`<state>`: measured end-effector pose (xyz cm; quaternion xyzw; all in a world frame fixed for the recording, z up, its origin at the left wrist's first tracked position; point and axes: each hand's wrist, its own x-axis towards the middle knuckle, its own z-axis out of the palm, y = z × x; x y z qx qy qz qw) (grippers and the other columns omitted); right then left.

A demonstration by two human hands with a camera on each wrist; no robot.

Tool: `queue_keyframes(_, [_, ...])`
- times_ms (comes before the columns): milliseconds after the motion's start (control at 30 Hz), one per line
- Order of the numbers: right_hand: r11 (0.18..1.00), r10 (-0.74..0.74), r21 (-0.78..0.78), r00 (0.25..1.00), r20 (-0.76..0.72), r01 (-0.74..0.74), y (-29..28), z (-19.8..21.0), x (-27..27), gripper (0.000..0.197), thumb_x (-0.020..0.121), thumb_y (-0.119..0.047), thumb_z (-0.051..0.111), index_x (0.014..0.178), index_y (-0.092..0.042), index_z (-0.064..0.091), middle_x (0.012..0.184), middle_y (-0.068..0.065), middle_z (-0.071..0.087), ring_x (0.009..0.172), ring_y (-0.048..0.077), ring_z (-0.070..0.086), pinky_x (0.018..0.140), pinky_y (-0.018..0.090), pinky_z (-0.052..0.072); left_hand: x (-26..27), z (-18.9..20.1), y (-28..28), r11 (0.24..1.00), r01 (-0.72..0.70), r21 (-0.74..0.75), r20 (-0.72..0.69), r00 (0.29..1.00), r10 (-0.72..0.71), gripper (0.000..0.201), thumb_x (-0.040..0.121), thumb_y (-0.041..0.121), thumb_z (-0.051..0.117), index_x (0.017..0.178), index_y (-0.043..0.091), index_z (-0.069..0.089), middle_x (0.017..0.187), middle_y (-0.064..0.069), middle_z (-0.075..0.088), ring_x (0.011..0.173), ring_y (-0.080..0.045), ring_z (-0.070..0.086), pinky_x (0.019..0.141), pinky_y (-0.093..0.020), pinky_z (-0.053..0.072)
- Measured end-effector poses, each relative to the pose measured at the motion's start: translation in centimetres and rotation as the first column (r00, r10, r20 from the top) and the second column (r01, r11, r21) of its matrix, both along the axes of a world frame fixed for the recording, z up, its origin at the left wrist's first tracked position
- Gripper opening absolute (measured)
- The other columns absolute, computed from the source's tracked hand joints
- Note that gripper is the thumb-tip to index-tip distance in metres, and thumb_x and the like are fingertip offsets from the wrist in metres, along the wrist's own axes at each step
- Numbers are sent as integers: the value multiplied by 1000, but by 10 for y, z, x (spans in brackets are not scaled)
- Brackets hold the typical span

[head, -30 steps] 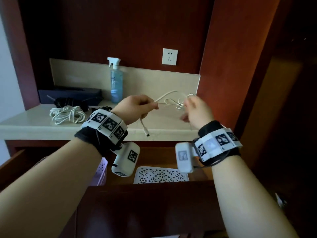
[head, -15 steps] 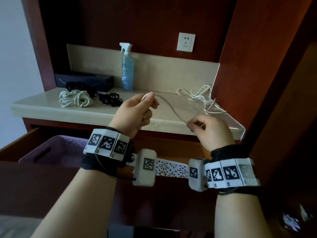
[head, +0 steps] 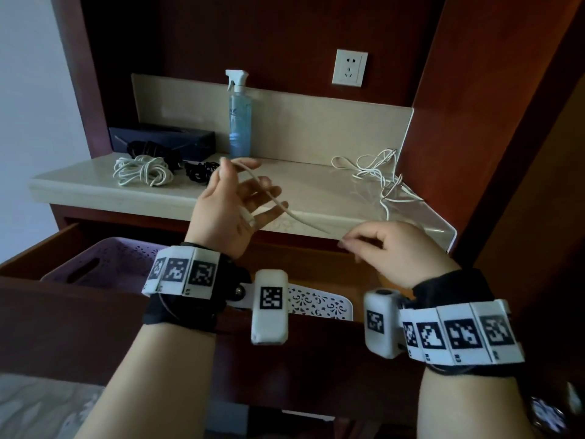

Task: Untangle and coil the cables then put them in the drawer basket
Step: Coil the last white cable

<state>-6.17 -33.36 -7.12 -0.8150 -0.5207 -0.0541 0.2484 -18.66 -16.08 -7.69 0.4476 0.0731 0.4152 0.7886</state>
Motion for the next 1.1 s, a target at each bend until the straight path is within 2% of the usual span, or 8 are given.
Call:
queue_keyframes(200, [983, 128, 116, 984, 121, -142, -1, 7, -6, 15, 88, -32, 56, 94, -30, 70, 77, -30, 54, 78, -15, 47, 89, 21, 32, 5, -10, -1, 958, -134, 255, -153, 972, 177, 31, 102, 36, 30, 100, 19, 56, 71, 1, 47, 62, -11, 48, 57, -27, 45])
queue_keyframes(333, [920, 250, 266, 953, 170, -289, 16, 4, -11, 20, 86, -32, 55, 90, -23, 73, 71, -22, 54, 76, -8, 51, 69, 9, 37, 9, -19, -13, 876, 78, 476, -327, 940, 94, 34, 101, 39, 31, 100, 22, 60, 73, 2, 49, 63, -11, 48, 54, -26, 39])
queue_keyframes(633, [811, 167, 544, 976, 137, -215, 36, -4, -15, 18, 78, -33, 65, 85, -20, 54, 67, -13, 56, 65, 6, 57, 61, 24, 46, 0, -29, -29, 843, 231, 485, -474, 880, 31, 54, 67, 73, 39, 81, 32, 71, 85, 4, 74, 96, -17, 68, 96, -42, 49])
queue_keyframes(700, [798, 145, 568, 979, 142, -200, 38, -6, -11, 20, 78, -31, 67, 85, -20, 51, 63, -16, 50, 61, 4, 53, 58, 19, 43, 2, -33, -28, 817, 335, 469, -492, 867, -73, 48, 78, 71, 44, 94, 31, 66, 90, 2, 74, 94, -19, 69, 93, -44, 51])
queue_keyframes(800, [806, 152, 558, 981, 124, -195, 41, -7, -7, 22, 78, -26, 70, 83, -24, 48, 64, -17, 48, 61, -2, 49, 59, 13, 39, 8, -37, -26, 797, 456, 395, -500, 835, -230, 23, 83, 31, 69, 104, 24, 63, 95, -7, 73, 93, -31, 69, 86, -46, 55])
queue_keyframes(900, [809, 192, 542, 974, 123, -227, 43, -6, -2, 17, 80, -31, 66, 84, -17, 57, 69, -14, 53, 65, 4, 52, 63, 15, 41, 12, -38, -25, 806, 445, 390, -522, 828, -205, 16, 90, 7, 56, 101, 14, 64, 91, -9, 73, 90, -33, 69, 82, -48, 56])
queue_keyframes(1033, [874, 77, 458, 976, 204, -164, 31, -9, 26, 29, 87, -43, 44, 84, -21, 64, 67, -13, 60, 70, 16, 59, 85, 42, 43, 8, -32, -20, 870, 429, 242, -378, 868, -322, 24, 88, 20, 52, 107, 10, 62, 94, -19, 71, 82, -31, 70, 59, -34, 57])
queue_keyframes(1100, [881, 68, 452, 982, 176, -142, 26, -13, 38, 32, 89, -40, 40, 86, -20, 65, 67, -15, 57, 73, 10, 57, 86, 37, 40, 7, -31, -17, 891, 396, 220, -331, 890, -314, 32, 86, 29, 49, 112, 13, 61, 99, -21, 70, 83, -31, 69, 56, -31, 56])
